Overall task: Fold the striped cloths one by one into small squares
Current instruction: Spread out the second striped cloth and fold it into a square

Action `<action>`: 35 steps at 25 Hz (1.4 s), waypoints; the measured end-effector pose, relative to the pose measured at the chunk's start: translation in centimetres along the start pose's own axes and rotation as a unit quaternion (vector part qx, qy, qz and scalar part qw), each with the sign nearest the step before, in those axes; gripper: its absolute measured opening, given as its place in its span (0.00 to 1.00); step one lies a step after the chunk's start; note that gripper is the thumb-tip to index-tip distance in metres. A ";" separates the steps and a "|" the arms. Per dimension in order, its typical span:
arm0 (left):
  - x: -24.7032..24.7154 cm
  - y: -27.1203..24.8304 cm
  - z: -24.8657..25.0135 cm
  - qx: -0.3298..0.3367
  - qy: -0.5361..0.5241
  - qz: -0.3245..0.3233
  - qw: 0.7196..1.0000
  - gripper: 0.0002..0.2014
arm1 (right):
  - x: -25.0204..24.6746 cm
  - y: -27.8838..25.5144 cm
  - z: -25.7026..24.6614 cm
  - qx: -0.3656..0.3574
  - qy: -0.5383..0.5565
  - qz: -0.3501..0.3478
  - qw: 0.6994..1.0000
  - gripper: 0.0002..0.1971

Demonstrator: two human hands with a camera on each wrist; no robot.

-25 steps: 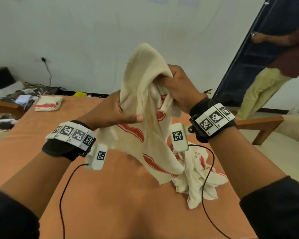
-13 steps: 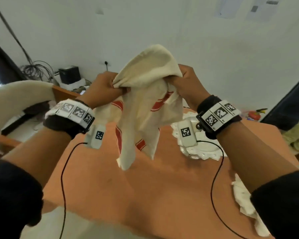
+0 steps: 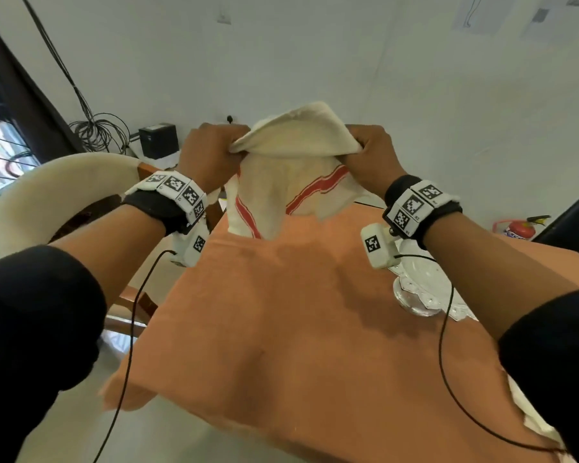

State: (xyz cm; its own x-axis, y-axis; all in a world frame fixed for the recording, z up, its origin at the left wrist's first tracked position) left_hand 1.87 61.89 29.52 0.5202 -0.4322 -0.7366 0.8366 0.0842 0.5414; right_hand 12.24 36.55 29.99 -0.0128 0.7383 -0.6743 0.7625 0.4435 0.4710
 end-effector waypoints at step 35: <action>15.2 -37.7 -8.5 -0.124 0.011 -0.558 0.821 0.15 | 10.6 -35.4 14.3 -0.023 -0.307 -0.579 0.755 0.20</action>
State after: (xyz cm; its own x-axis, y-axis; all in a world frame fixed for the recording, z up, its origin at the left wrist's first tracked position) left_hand -20.35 59.77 -5.53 -0.5919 -0.3484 -0.7268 0.8025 -0.1706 -0.5718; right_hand -5.62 21.41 -1.97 -0.3399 -0.5262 -0.7795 0.4462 0.6394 -0.6262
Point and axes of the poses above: each hand's wrist, its own y-axis towards the middle knuckle, its own x-axis out of the palm, z = x × y, the point moved 5 cm from there along y, towards the middle knuckle, and after that the axes turned 10 degrees about -y, right-handed, at the moved point
